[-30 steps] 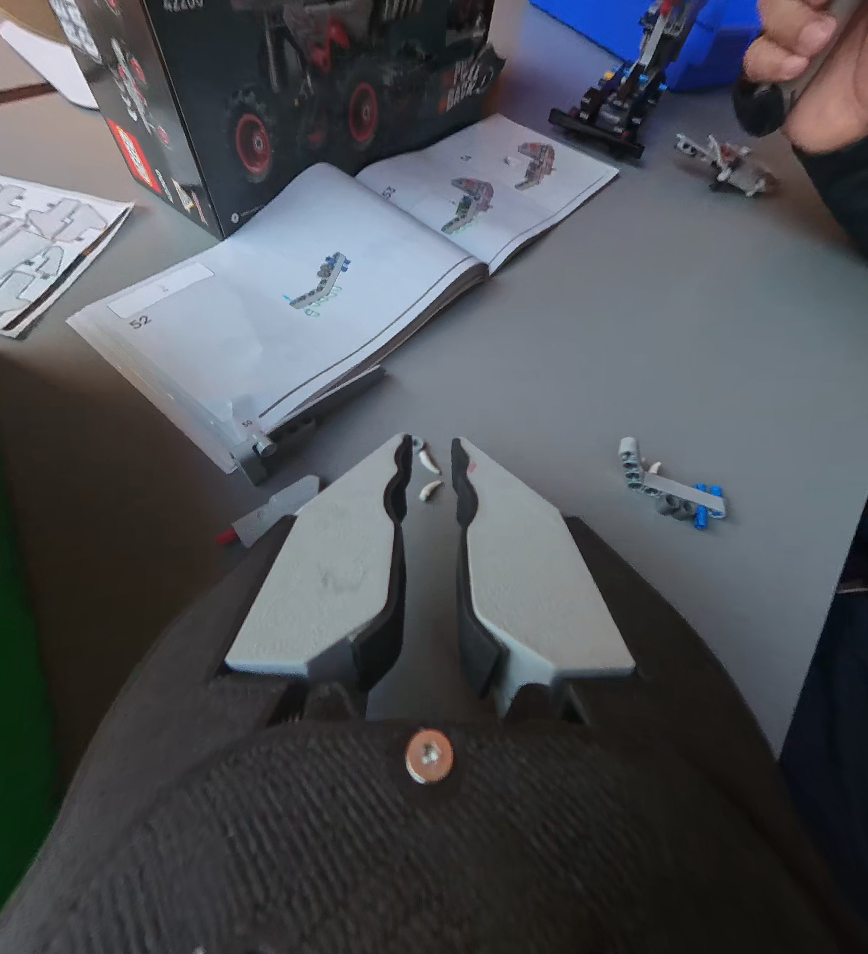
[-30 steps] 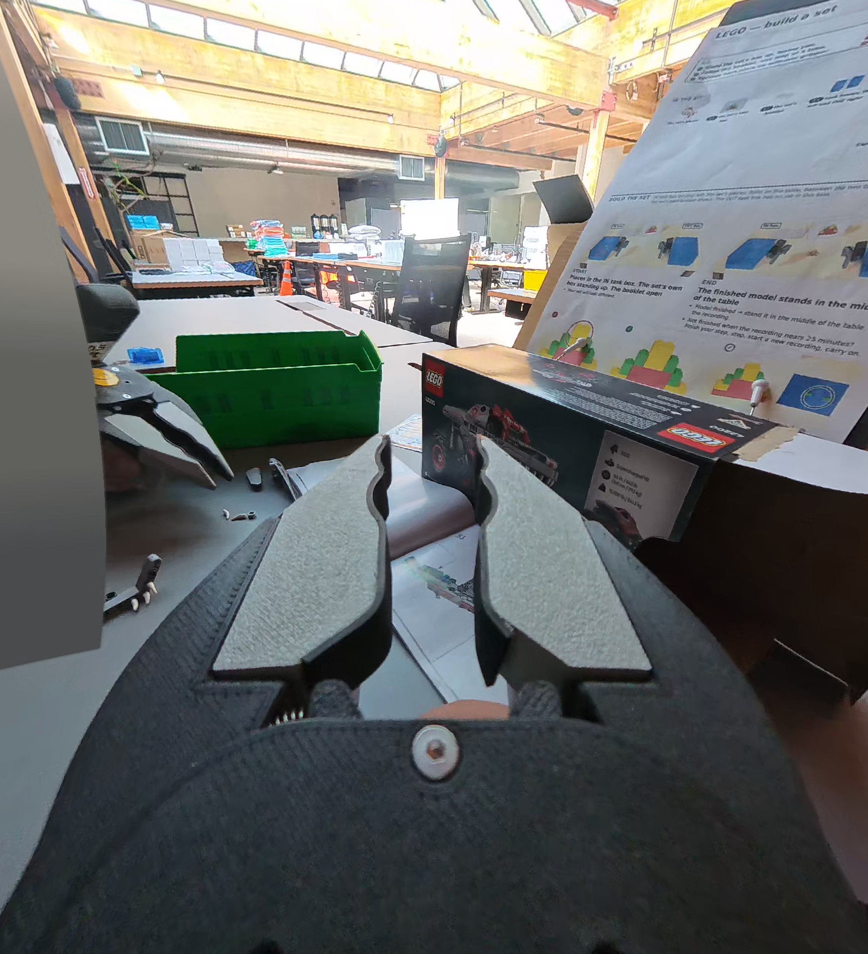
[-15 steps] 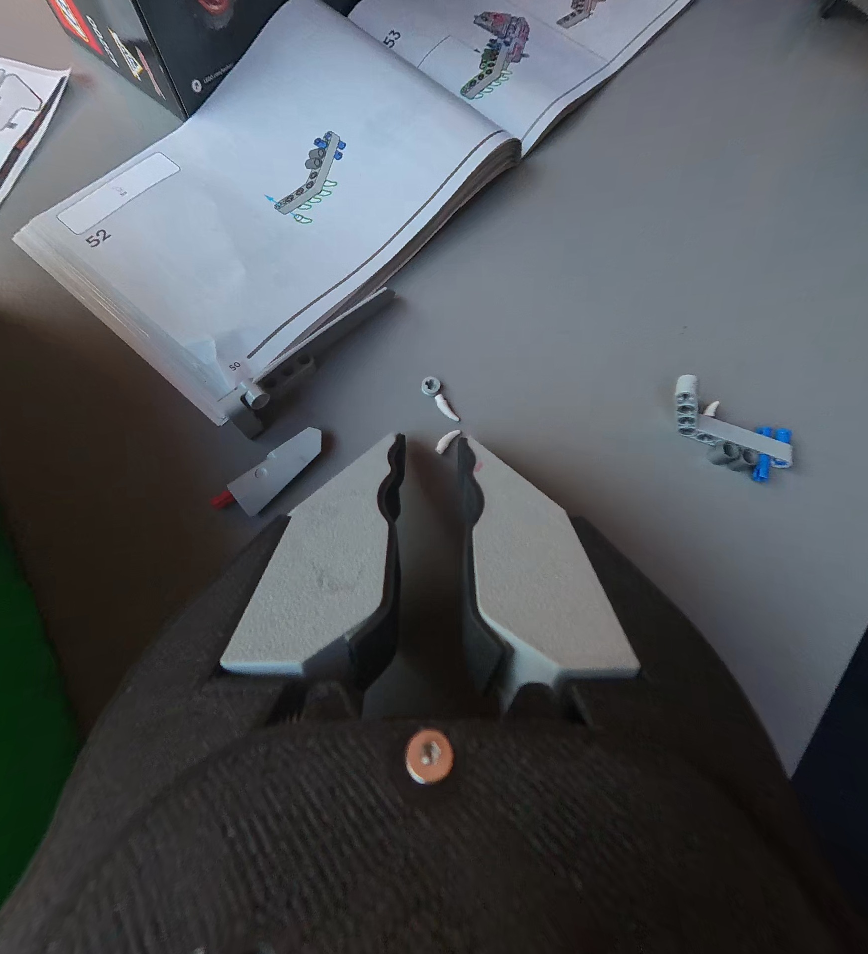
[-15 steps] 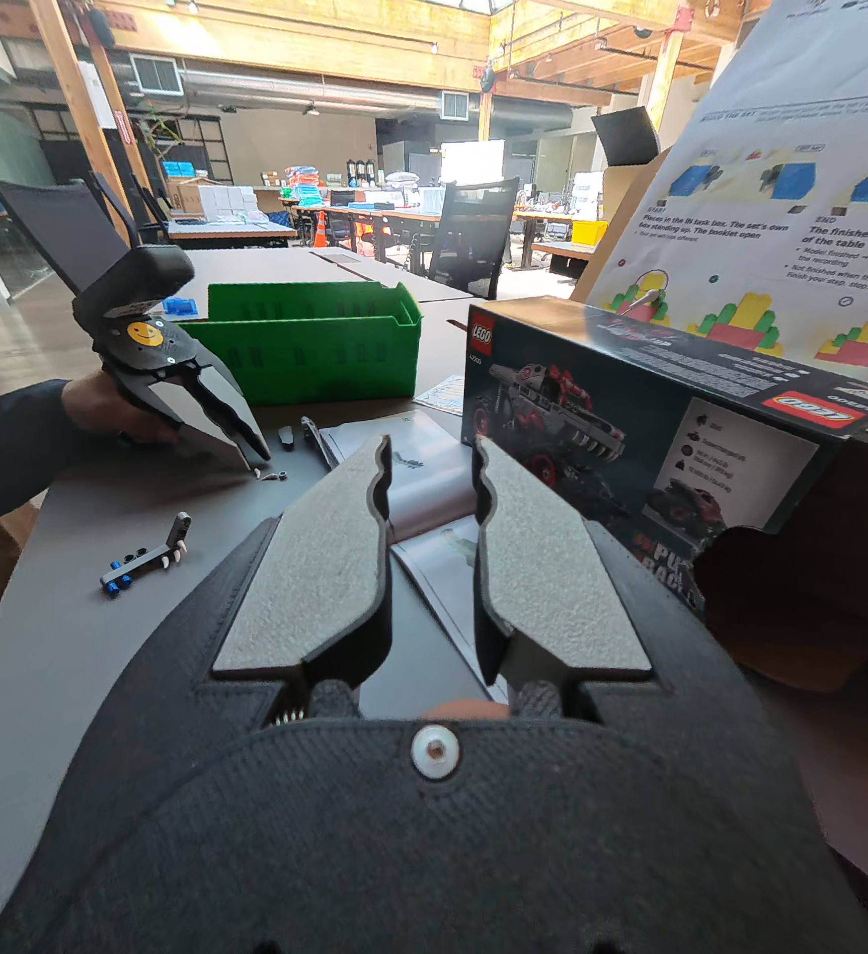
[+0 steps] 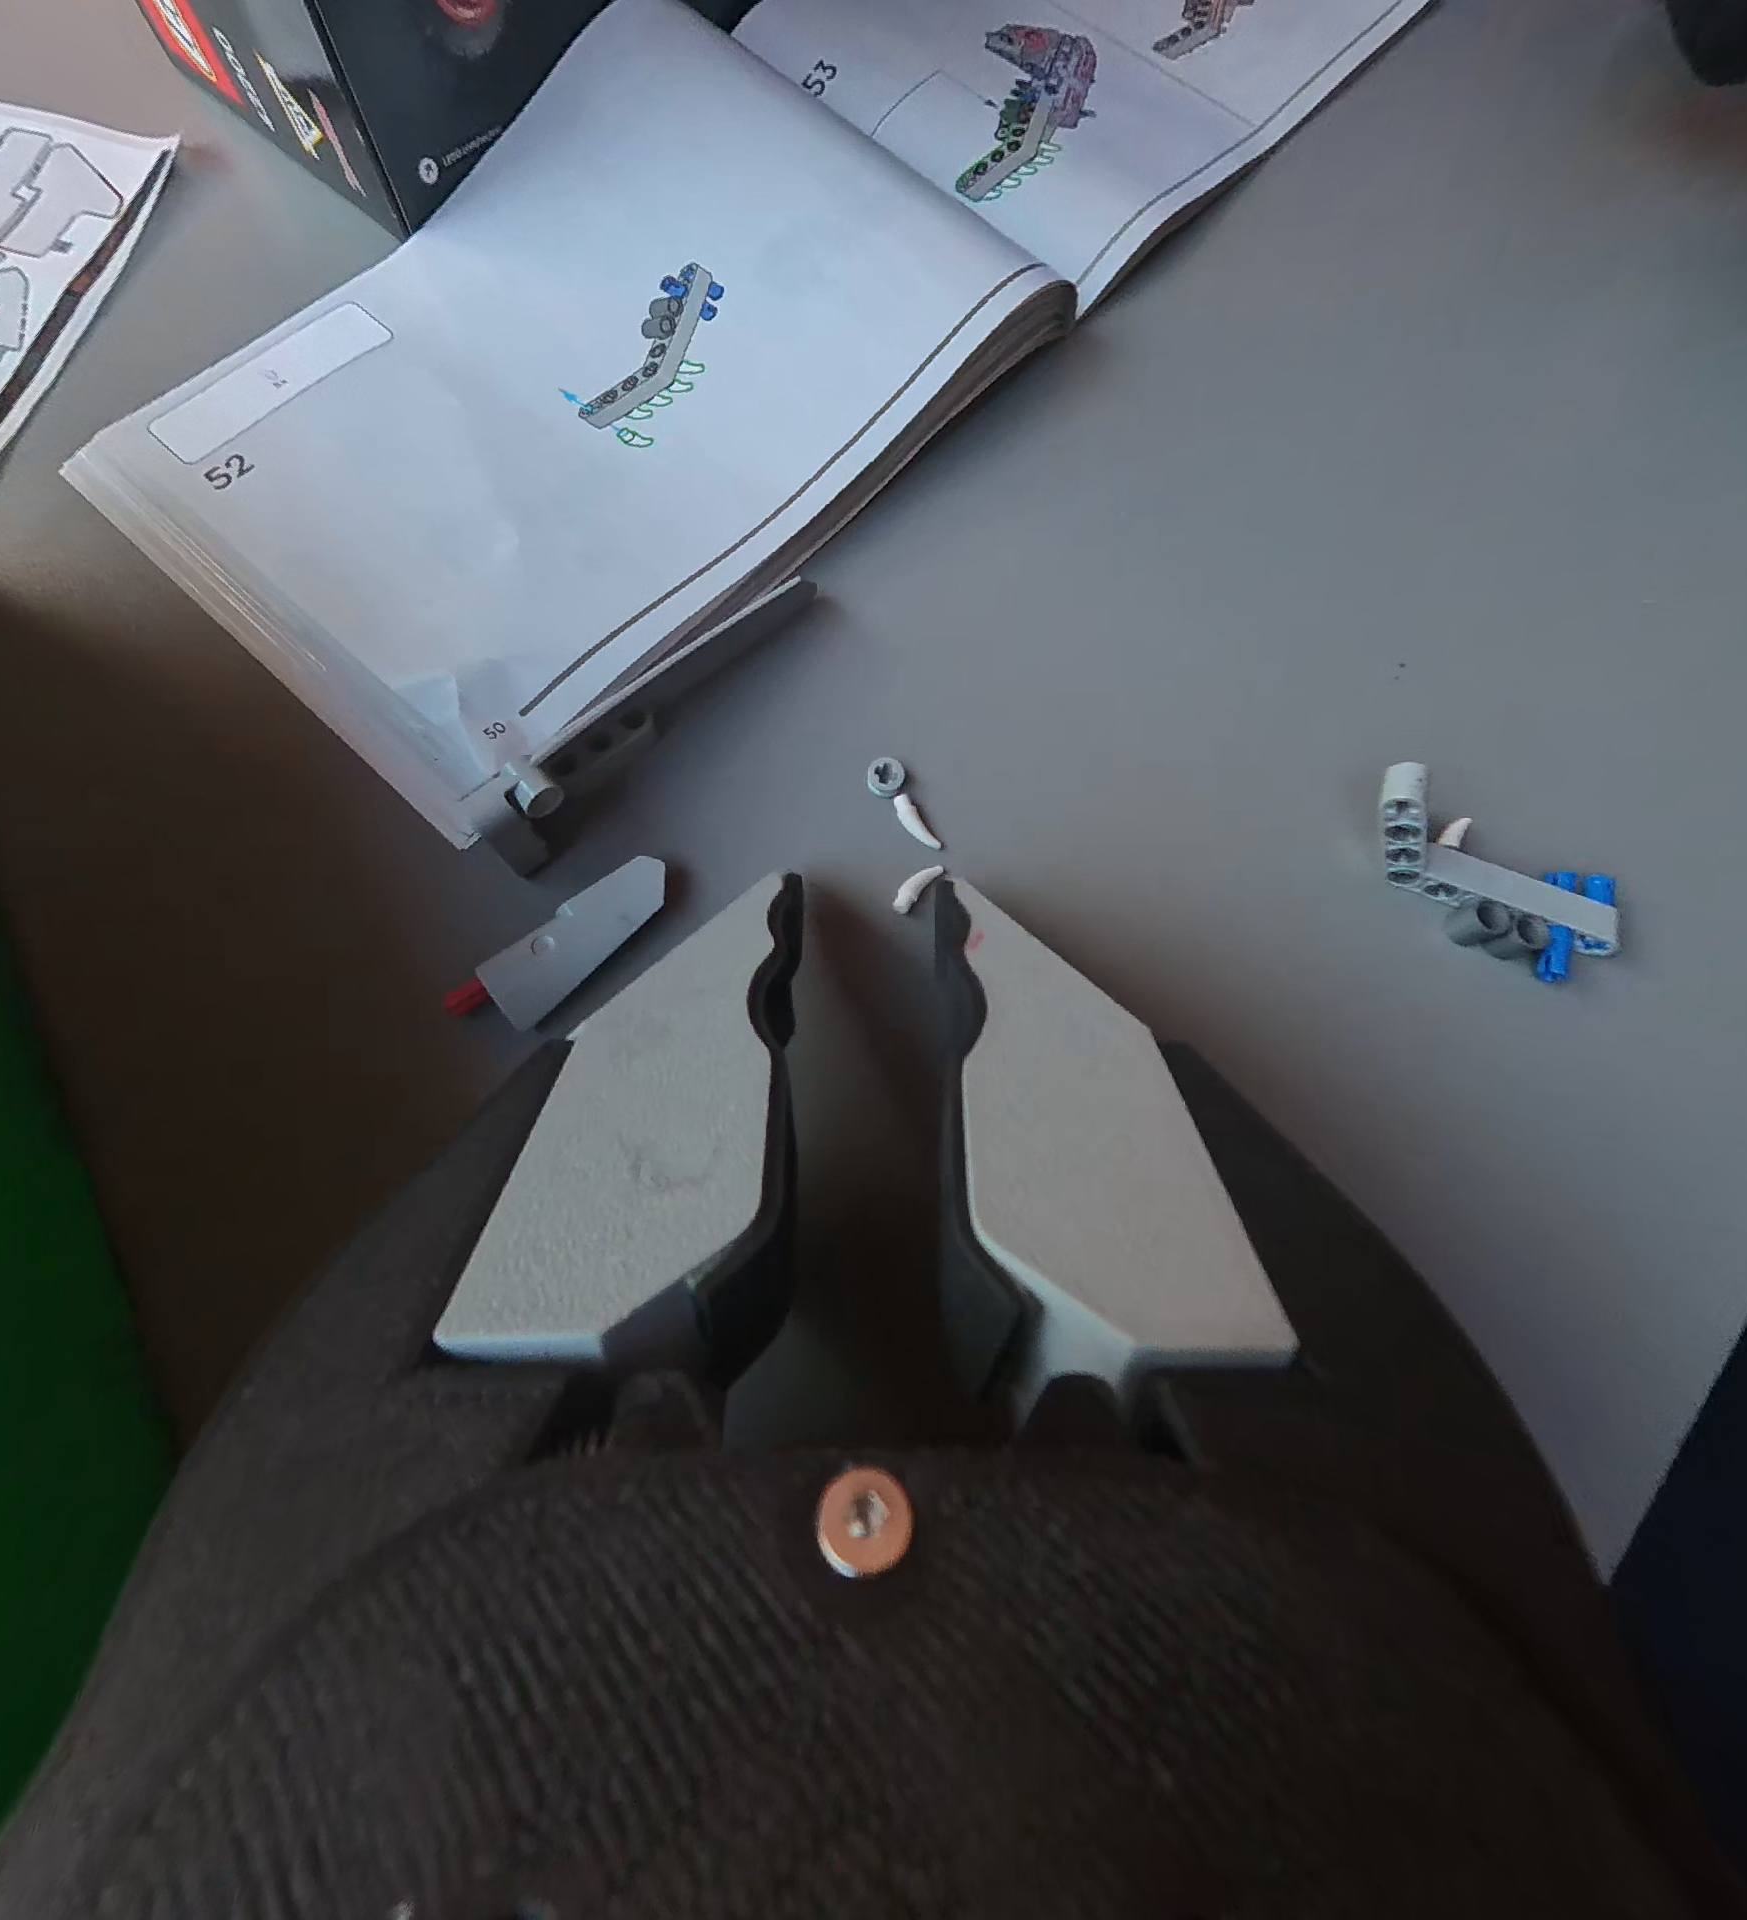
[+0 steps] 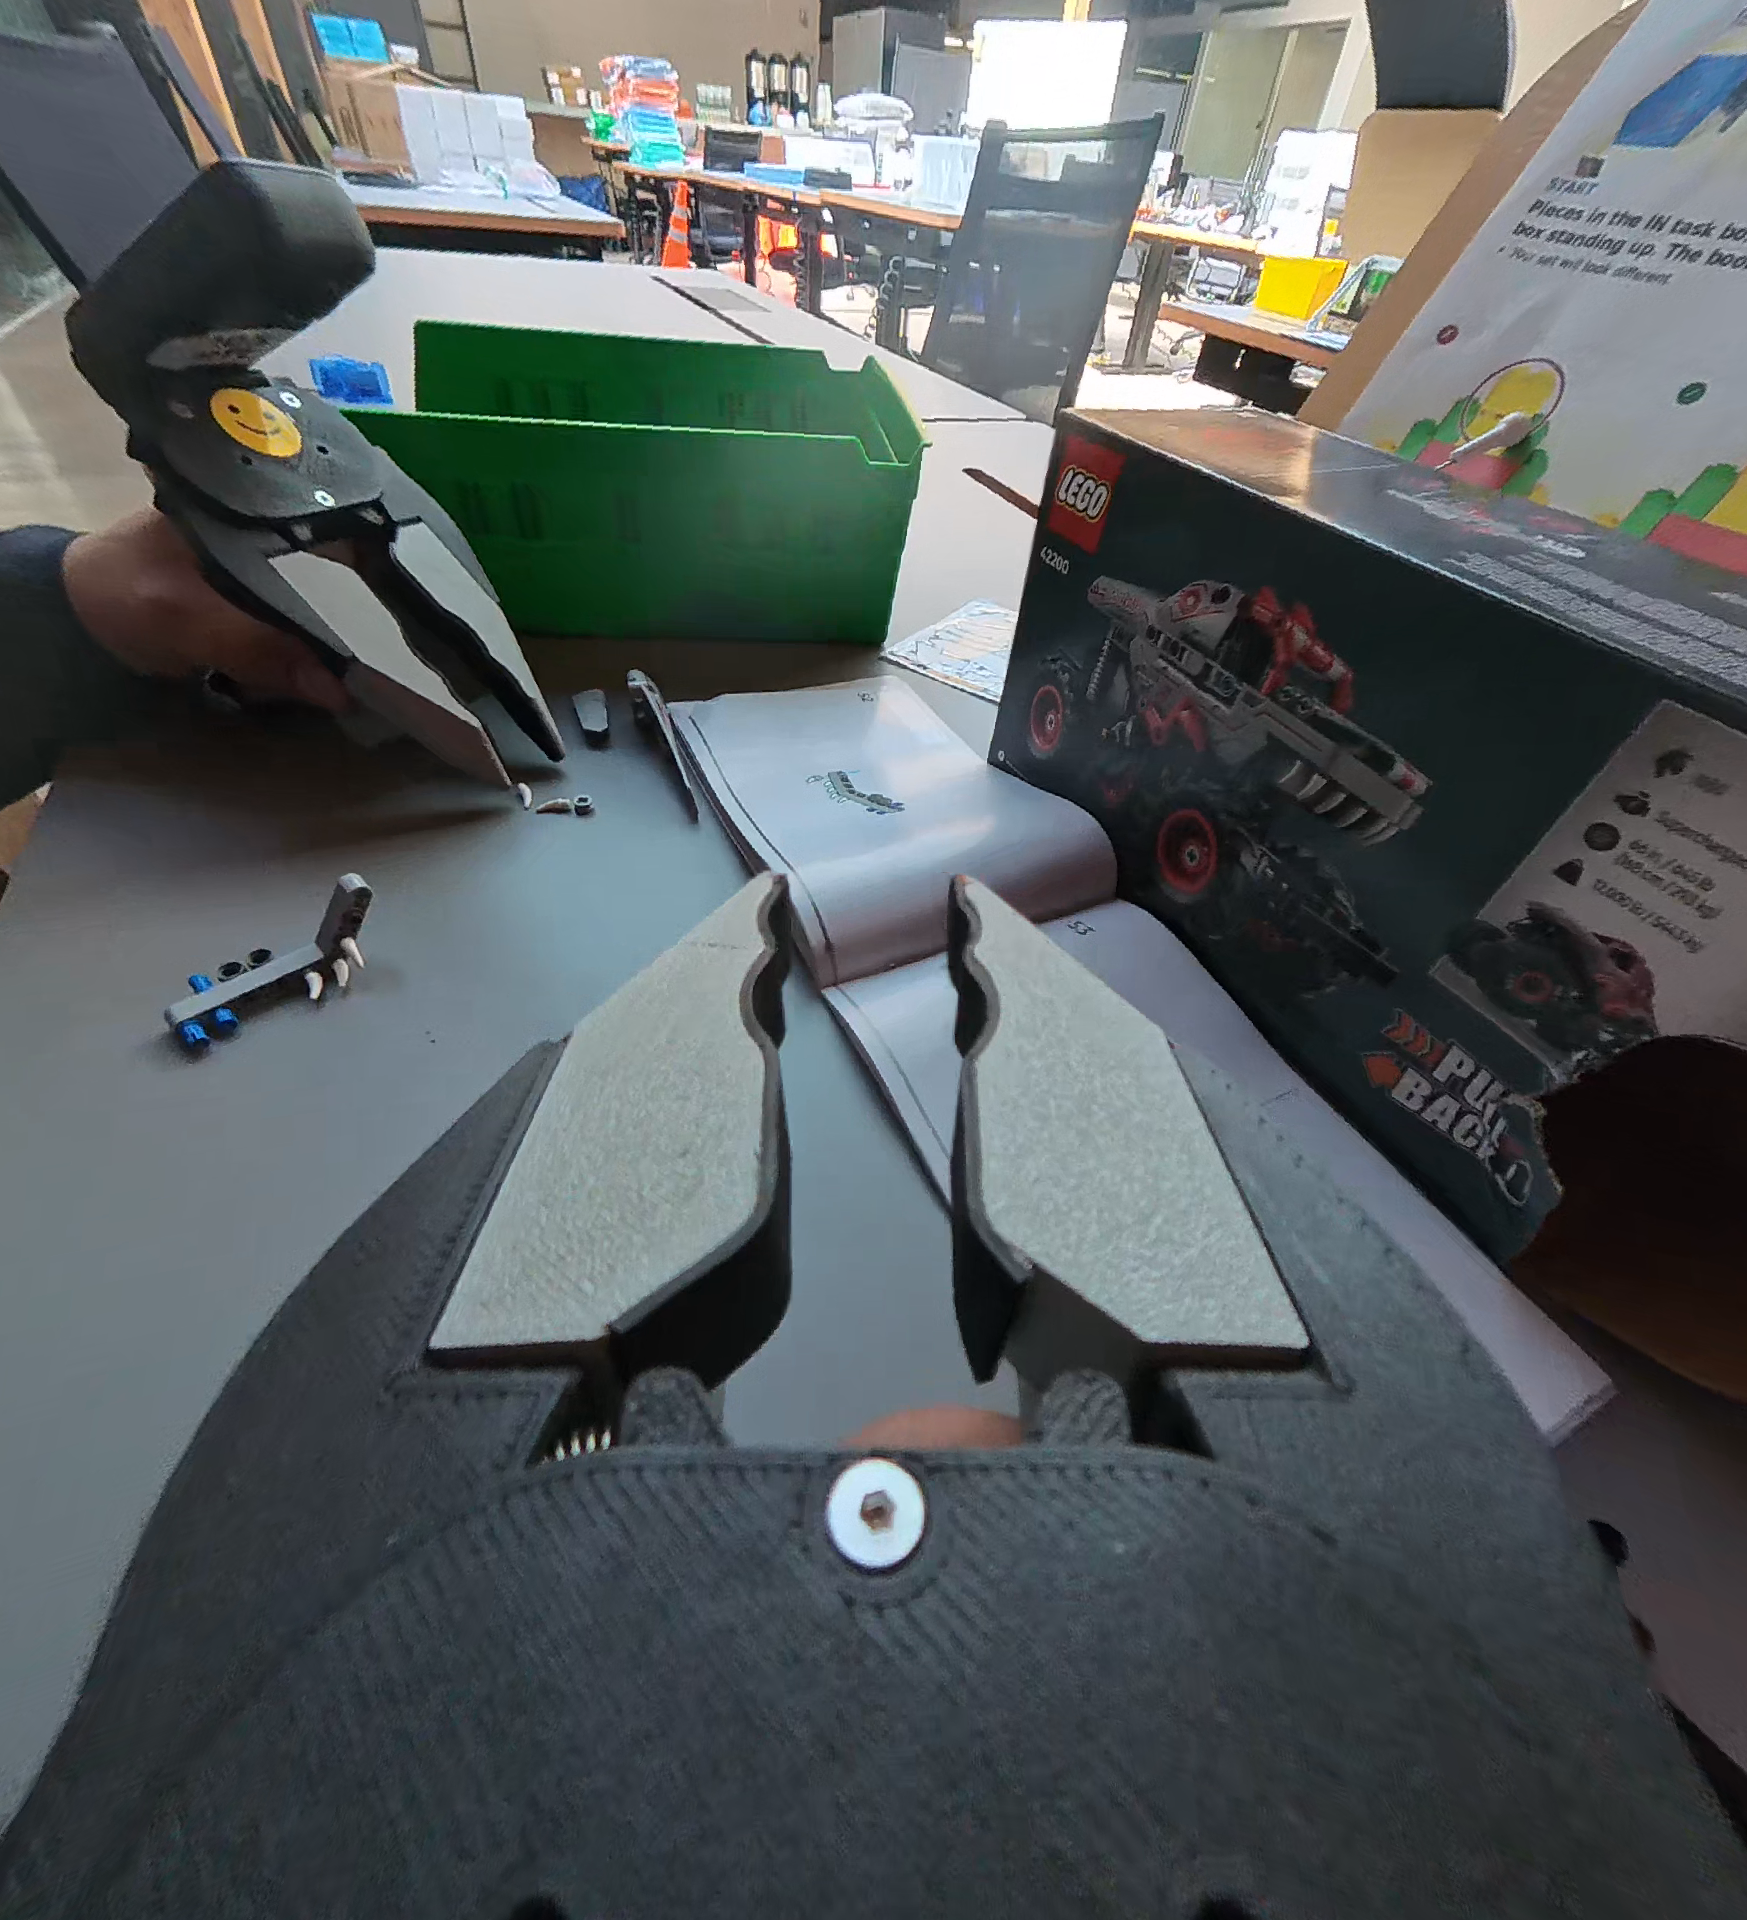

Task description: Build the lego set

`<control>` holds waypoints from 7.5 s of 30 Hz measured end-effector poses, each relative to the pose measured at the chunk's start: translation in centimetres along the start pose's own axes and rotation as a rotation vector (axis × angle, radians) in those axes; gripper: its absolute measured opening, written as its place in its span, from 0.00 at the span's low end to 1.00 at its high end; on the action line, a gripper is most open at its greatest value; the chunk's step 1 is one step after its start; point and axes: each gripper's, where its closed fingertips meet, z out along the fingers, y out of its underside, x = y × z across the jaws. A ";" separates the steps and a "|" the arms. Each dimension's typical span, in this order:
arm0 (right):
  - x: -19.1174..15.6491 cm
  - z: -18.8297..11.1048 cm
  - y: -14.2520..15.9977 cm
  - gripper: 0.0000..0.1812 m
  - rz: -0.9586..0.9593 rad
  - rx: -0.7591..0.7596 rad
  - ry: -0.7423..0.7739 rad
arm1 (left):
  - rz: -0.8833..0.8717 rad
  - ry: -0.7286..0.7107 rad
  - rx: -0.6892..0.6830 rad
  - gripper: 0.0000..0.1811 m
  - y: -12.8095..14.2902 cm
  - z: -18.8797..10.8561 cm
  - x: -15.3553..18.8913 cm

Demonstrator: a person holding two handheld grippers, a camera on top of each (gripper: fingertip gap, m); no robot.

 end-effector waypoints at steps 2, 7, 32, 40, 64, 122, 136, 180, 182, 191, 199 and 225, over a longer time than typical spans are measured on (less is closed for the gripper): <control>0.8 -0.5 -0.4 0.15 -0.009 0.017 0.036 | -0.001 -0.003 -0.009 0.13 0.1 0.1 0.0; 3.8 -2.8 -2.1 0.14 0.035 0.096 0.145 | 0.001 -0.020 0.020 0.13 -0.2 -0.2 -0.2; 6.6 -2.9 -0.6 0.14 0.101 0.094 0.221 | 0.033 -0.005 0.120 0.11 -1.3 -1.2 0.3; 6.1 -2.6 -0.5 0.14 0.089 0.082 0.209 | 0.039 -0.013 0.112 0.11 -1.2 -1.2 0.3; 5.3 -1.8 0.3 0.14 0.085 0.049 0.181 | 0.042 0.007 0.082 0.12 -0.9 -0.9 0.5; 7.7 -2.7 0.5 0.15 0.119 0.098 0.272 | 0.083 0.363 0.196 0.12 -2.6 -1.8 7.6; 7.6 -1.9 1.4 0.15 0.121 0.067 0.250 | 0.034 0.418 0.233 0.12 -3.1 -2.4 7.5; 4.0 -0.2 2.0 0.14 0.118 0.040 0.105 | 0.011 0.470 0.056 0.14 -1.8 0.2 10.0; 3.9 -0.2 2.0 0.14 0.120 0.040 0.099 | -0.002 0.487 0.039 0.12 -1.8 0.4 10.3; 3.3 0.0 1.9 0.14 0.091 0.031 0.089 | -0.025 0.573 0.092 0.02 -2.6 -0.4 11.0; -4.8 2.1 1.7 0.16 -0.057 -0.017 -0.162 | 0.167 0.579 0.341 0.02 -4.6 -3.1 12.8; -19.1 2.4 -0.3 0.02 -0.015 0.019 -0.616 | 0.513 0.409 0.670 0.07 -6.7 -4.9 15.8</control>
